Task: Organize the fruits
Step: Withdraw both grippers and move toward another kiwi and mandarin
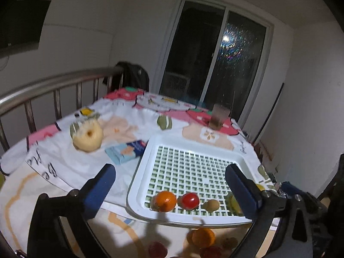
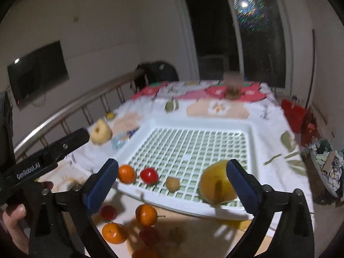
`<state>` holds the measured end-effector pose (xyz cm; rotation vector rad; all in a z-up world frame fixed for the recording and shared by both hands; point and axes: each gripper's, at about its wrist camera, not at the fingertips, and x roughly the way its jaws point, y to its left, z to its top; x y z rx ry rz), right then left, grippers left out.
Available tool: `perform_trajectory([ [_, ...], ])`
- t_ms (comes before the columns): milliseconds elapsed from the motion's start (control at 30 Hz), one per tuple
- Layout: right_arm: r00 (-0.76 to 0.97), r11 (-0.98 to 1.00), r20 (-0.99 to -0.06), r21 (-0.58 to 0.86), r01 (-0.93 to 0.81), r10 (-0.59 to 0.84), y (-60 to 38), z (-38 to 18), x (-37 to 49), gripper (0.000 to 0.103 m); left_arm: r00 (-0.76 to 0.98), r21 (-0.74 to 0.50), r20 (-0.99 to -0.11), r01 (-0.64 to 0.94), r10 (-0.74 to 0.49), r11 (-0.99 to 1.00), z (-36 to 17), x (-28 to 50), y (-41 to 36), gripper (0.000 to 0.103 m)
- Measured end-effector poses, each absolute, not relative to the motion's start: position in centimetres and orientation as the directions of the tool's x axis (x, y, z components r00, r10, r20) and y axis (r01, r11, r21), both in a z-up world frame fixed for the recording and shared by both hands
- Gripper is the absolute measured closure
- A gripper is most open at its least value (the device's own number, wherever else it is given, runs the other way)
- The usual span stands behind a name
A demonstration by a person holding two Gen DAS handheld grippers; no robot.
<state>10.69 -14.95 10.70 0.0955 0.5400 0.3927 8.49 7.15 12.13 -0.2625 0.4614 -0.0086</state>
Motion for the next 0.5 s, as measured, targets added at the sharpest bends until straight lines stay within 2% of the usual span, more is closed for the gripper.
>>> perform_trajectory([
  [167,0.826,0.928,-0.424,0.198,-0.315,0.371,-16.8,12.3,8.7,0.000,0.916,-0.248,-0.395,-0.030,-0.073,0.968,13.5,6.9,6.5,0.000],
  [500,0.831,0.926,-0.408,0.170,-0.338,0.378,-18.2,12.4,6.2,0.000,0.923,-0.218,-0.372,0.022,-0.104,0.976,12.8,3.5,5.1,0.000],
])
